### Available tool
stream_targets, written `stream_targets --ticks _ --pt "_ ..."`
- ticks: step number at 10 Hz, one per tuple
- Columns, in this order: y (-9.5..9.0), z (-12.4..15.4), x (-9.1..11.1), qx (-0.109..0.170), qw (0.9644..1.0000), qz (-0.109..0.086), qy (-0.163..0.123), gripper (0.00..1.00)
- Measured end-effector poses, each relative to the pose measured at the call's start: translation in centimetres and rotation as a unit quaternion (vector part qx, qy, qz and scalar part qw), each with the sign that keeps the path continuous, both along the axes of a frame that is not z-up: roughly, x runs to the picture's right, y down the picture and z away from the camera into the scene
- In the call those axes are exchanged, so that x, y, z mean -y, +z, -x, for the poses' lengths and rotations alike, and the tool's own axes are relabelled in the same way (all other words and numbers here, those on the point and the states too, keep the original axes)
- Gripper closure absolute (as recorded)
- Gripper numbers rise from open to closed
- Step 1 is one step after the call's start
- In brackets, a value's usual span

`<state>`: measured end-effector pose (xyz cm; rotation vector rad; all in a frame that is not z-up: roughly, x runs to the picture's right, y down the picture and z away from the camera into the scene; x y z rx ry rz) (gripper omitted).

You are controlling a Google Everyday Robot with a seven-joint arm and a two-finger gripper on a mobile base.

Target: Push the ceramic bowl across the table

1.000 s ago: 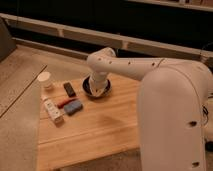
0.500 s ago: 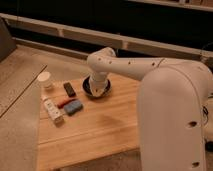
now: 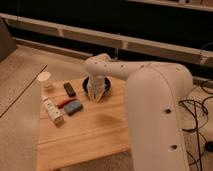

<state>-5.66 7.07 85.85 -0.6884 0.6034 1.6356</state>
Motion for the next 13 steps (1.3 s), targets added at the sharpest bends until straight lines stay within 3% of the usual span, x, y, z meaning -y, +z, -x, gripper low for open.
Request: stream_targets --ticks 2,4,6,7,9,10,11,12,13 --pt "1.9 -1.6 -0.4 -0.041 0.9985 0.037 -0.002 1.0" --pt "4.4 -3.2 -0.8 -0.088 0.9926 0.084 -0.003 1.0" --pt "6.2 -3.8 -0.6 -0.111 0.9888 0.1 -0.01 1.0" --pt "7.4 -4.0 0.1 -0.116 0.9888 0.091 -0.023 1.0" --pt "9.9 -3.0 2.4 -0.106 0.9916 0.042 -0.061 1.0" --pt "11.4 -1.9 4.6 -0.082 0.9924 -0.012 -0.091 1.0" --pt "12.2 -0.8 6.3 -0.058 0.9907 -0.055 -0.111 1.0" --pt "12.6 0.6 7.6 -0.029 0.9866 -0.093 -0.13 1.0" --pt "12.6 2.8 9.3 0.016 0.9769 -0.149 -0.152 1.0"
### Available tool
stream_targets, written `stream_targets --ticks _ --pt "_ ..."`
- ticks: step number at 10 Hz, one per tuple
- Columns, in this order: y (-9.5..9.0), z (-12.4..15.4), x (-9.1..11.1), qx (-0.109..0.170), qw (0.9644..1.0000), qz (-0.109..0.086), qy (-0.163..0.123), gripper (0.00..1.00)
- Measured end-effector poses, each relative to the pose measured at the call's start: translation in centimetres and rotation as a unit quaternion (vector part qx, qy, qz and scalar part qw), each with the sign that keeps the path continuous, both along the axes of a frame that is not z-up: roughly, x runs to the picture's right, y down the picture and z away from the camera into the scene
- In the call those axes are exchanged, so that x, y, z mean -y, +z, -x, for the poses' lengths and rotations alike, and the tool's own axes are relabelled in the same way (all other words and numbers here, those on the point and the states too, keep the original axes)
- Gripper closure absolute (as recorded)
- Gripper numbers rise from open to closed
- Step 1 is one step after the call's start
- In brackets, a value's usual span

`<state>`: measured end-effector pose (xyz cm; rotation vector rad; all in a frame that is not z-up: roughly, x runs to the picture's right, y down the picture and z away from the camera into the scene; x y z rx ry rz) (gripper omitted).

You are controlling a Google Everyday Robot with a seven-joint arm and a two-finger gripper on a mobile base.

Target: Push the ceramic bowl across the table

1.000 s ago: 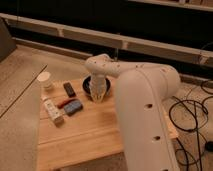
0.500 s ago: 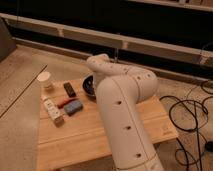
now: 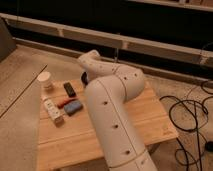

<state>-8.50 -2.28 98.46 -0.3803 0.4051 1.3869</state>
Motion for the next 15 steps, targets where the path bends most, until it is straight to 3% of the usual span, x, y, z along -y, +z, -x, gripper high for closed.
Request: stream_targets --ticks 1,3,4,5,7,9,11,13,15 --pt "-0.7 2.0 0.9 0.046 0.9979 -0.039 -0.024 1.0" --pt "-2.7 3.8 0.7 0.108 0.989 -0.088 -0.05 1.0" --pt "-3.9 3.6 -0.4 0.124 0.9859 -0.099 -0.053 1.0" --pt "-4.8 3.2 -1.7 0.13 0.9853 -0.098 -0.051 1.0" --pt "-6.3 1.0 -5.0 0.118 0.9895 -0.074 -0.041 1.0" --pt "-6.9 -2.1 -6.6 0.075 0.9959 -0.048 -0.017 1.0" --pt "-6.7 -3.9 -3.8 0.043 0.997 -0.065 -0.005 1.0" --pt "-6.3 -3.3 -1.0 0.04 0.9957 -0.083 -0.012 1.0" --pt "-6.1 -2.9 0.5 0.039 0.9955 -0.086 -0.009 1.0"
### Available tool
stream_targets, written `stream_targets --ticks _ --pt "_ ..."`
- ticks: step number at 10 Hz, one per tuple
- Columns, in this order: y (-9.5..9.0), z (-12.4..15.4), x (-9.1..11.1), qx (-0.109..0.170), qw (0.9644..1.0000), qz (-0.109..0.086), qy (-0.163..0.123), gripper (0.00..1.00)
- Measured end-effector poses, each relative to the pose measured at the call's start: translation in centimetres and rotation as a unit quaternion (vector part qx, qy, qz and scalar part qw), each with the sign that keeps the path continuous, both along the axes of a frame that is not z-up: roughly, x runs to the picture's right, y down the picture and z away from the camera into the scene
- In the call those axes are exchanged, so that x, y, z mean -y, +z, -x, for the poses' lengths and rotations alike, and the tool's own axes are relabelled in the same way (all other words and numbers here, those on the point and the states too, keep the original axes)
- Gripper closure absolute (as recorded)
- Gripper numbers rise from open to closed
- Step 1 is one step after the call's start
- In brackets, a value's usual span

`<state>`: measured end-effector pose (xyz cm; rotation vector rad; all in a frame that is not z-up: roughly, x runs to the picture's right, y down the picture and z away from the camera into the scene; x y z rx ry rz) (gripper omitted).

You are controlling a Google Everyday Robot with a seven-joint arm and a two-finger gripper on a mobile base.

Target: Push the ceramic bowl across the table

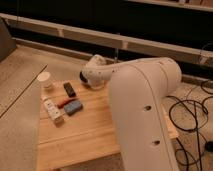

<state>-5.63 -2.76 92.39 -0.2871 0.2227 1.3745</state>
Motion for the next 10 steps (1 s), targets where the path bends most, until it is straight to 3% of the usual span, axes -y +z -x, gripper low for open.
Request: stream_targets --ticks 4,7,10 --pt "0.1 -0.1 0.0 -0.001 1.0 0.002 0.002 1.0" --pt "1.9 -2.7 -0.8 -0.039 0.9982 0.043 0.015 1.0" --pt "4.6 -2.9 -0.1 -0.067 0.995 0.073 0.009 1.0"
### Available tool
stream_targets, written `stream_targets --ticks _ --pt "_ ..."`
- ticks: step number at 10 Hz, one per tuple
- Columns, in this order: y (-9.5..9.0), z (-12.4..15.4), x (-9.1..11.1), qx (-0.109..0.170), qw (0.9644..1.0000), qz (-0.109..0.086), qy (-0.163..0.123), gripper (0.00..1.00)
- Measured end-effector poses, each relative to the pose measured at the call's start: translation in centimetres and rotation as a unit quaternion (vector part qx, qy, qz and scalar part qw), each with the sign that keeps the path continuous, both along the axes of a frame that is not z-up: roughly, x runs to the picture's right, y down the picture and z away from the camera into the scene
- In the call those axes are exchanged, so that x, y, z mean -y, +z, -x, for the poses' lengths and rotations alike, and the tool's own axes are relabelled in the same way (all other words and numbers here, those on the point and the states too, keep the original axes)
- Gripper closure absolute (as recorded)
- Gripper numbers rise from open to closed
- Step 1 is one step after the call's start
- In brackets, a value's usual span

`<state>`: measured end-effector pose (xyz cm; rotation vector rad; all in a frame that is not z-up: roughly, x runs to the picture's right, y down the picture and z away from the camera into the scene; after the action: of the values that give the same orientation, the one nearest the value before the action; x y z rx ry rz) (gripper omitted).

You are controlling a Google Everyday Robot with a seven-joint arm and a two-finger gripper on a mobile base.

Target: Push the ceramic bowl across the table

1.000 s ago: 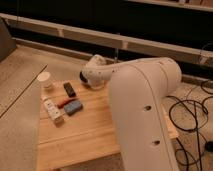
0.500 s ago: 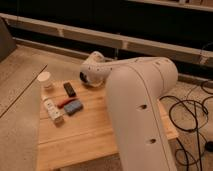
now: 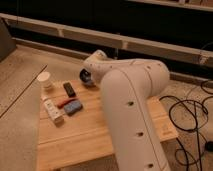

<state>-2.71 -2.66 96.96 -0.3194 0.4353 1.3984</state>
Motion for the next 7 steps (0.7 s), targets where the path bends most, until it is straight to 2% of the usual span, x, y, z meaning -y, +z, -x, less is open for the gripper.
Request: stream_targets --ticks 1,3,4,5,7 --pt "0.9 0.0 0.0 -0.006 0.9999 0.011 -0.003 1.0" --pt "3.2 0.4 -1.0 -0.003 0.9987 0.051 0.001 1.0" --pt "4.1 0.4 -1.3 0.0 0.998 0.064 -0.002 1.0" --pt "5.3 0.4 -1.2 0.003 0.9978 0.065 -0.014 1.0" --pt "7.2 1.2 1.2 0.014 0.9984 0.025 -0.05 1.0"
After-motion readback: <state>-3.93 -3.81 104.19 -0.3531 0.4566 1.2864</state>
